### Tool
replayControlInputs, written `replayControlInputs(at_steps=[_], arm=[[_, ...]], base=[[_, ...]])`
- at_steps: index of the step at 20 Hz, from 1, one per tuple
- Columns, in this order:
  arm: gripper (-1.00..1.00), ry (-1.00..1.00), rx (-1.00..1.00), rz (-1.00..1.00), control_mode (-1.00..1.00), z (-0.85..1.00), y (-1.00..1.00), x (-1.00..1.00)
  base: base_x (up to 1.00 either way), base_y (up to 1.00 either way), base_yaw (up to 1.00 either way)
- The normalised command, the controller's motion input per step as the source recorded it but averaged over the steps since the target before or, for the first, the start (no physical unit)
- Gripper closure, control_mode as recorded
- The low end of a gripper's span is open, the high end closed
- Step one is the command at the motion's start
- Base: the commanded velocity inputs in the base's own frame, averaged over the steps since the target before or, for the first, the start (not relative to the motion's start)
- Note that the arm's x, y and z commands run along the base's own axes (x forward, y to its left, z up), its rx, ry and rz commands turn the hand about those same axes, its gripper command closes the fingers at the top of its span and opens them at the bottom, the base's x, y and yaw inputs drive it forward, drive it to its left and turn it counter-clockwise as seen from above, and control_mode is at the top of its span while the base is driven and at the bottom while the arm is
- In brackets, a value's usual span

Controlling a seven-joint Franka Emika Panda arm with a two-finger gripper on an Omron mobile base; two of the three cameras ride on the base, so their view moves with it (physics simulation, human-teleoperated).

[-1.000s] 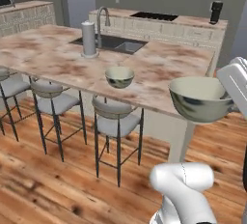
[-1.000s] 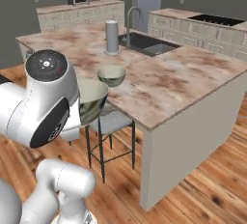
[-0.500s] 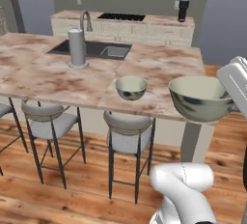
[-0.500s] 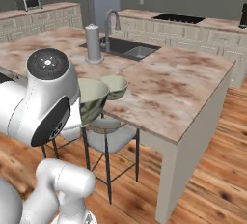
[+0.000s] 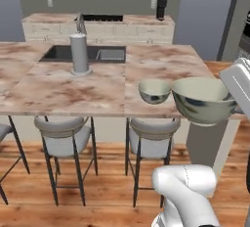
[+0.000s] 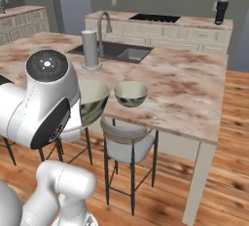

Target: Pick up the bowls from the cabinet and place each bowl in front of a stool on the dining counter.

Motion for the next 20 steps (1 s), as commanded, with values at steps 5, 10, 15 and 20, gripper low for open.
replayControlInputs(at_steps=[5, 10, 15, 20], arm=[[1.00, 0.00, 0.00, 0.00, 1.00, 0.00, 0.00, 0.00], [1.00, 0.00, 0.00, 0.00, 1.00, 0.00, 0.00, 0.00], [1.00, 0.00, 0.00, 0.00, 1.00, 0.00, 0.00, 0.00], [1.00, 0.00, 0.00, 0.00, 1.00, 0.00, 0.00, 0.00]], base=[[0.00, 1.00, -0.40], [0.11, 1.00, -0.39], [0.60, 1.00, -0.25], [0.71, 0.96, -0.06]])
